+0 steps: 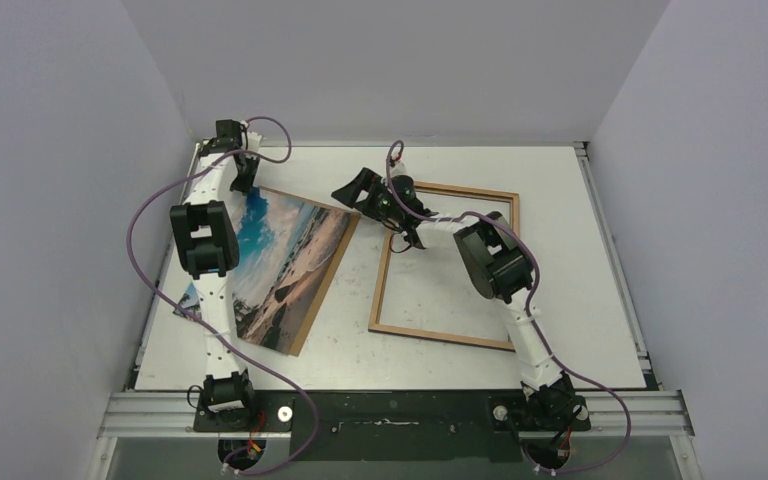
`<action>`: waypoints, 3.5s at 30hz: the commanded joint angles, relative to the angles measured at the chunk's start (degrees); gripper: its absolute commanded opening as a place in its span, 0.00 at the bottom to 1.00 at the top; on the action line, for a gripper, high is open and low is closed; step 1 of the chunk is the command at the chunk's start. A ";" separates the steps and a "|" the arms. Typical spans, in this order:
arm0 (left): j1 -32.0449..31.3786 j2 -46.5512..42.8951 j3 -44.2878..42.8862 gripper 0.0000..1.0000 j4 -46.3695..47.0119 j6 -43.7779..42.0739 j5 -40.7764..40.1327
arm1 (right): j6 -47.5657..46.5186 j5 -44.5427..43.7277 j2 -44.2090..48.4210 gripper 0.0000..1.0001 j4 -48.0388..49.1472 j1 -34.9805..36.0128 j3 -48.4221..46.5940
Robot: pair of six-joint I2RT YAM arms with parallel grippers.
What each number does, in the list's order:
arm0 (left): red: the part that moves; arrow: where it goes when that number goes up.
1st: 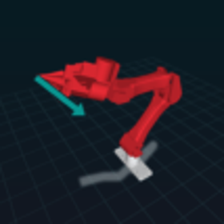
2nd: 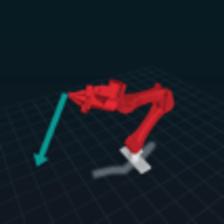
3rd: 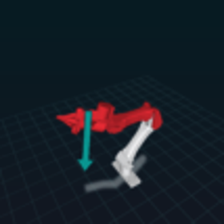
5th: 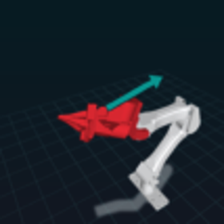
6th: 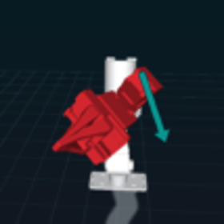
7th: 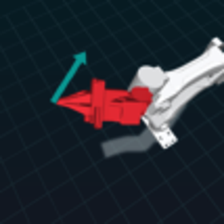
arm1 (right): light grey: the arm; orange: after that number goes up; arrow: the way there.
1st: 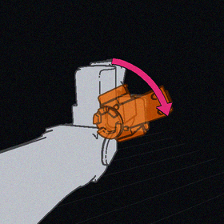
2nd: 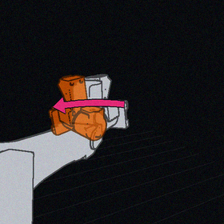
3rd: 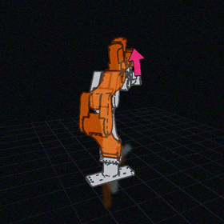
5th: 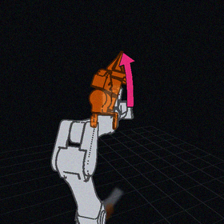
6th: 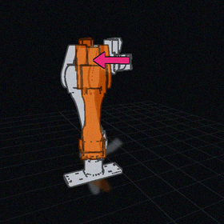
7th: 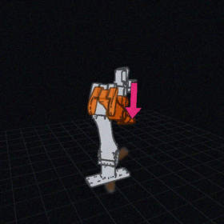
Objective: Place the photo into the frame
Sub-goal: Pick up the photo frame item at the center of the board.
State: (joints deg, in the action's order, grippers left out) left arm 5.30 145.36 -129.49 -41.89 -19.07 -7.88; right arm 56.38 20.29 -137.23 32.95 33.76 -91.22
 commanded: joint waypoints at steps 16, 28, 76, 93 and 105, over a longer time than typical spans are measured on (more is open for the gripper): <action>-1.36 -0.05 3.08 0.36 -4.78 0.27 6.74 | 4.56 7.31 0.12 0.58 11.45 1.86 -4.08; -1.00 -0.30 2.61 0.35 -5.27 0.13 6.61 | 4.40 5.91 -1.66 0.55 6.68 1.43 -5.18; 3.99 -22.34 22.49 0.47 -9.02 -2.82 17.56 | -16.21 1.69 19.88 0.07 -18.98 -3.50 -9.17; 4.19 -28.72 35.91 0.48 -5.87 -4.87 18.25 | -22.51 -3.31 30.92 0.05 -26.39 -3.56 -8.84; 4.19 -30.78 41.14 0.48 -3.30 -4.01 17.04 | -25.97 -6.54 35.76 0.05 -32.14 -7.47 -13.84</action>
State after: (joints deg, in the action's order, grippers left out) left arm 9.37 117.05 -89.23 -47.94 -23.20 9.23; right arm 31.73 16.08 -107.22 -0.19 29.17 -101.49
